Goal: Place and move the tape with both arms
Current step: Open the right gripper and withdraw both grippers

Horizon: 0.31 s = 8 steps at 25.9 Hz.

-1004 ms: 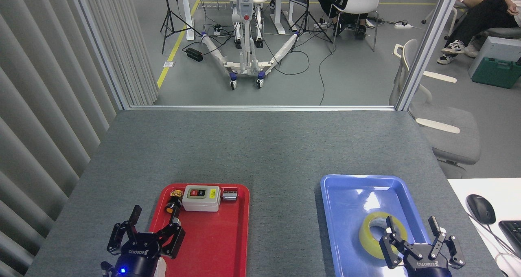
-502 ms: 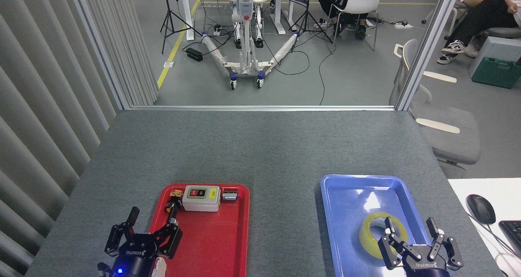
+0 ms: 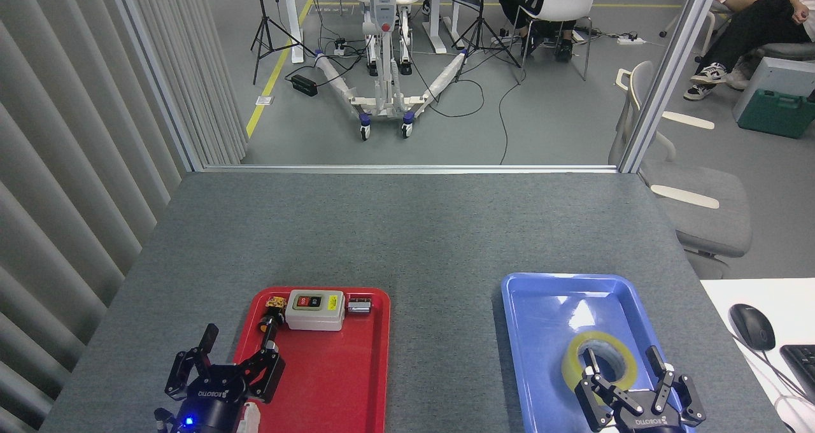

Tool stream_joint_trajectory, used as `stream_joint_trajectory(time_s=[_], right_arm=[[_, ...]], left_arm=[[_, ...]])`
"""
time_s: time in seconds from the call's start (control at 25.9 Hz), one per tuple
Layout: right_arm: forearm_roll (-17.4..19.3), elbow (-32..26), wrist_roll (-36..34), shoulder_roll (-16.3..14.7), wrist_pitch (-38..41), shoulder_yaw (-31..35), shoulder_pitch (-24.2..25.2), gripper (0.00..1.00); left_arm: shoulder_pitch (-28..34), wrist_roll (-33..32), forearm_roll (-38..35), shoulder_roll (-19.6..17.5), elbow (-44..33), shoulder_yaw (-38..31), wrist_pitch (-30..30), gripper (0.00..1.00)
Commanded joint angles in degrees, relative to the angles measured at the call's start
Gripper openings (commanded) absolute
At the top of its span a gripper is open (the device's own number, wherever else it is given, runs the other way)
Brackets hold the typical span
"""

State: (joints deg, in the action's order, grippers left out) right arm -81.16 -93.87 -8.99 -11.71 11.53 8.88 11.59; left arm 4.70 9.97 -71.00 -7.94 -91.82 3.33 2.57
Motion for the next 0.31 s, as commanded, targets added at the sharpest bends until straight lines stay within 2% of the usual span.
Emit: stream_joint_trajectory(time_s=[0.0,0.27], right_arm=[[0.03,0.0,-0.06,0.02,0.07,-0.01,0.02,0.99],[-0.05,-0.09,-0.06,0.11,0.07,0.08,0.1,1.0]], left_arm=[[-0.48,-0.04,-0.02,-0.23,0.5,0.01,0.16,1.0],[-0.92,0.13,-0.02,-0.14,1.38,0.1,0.95,1.0]])
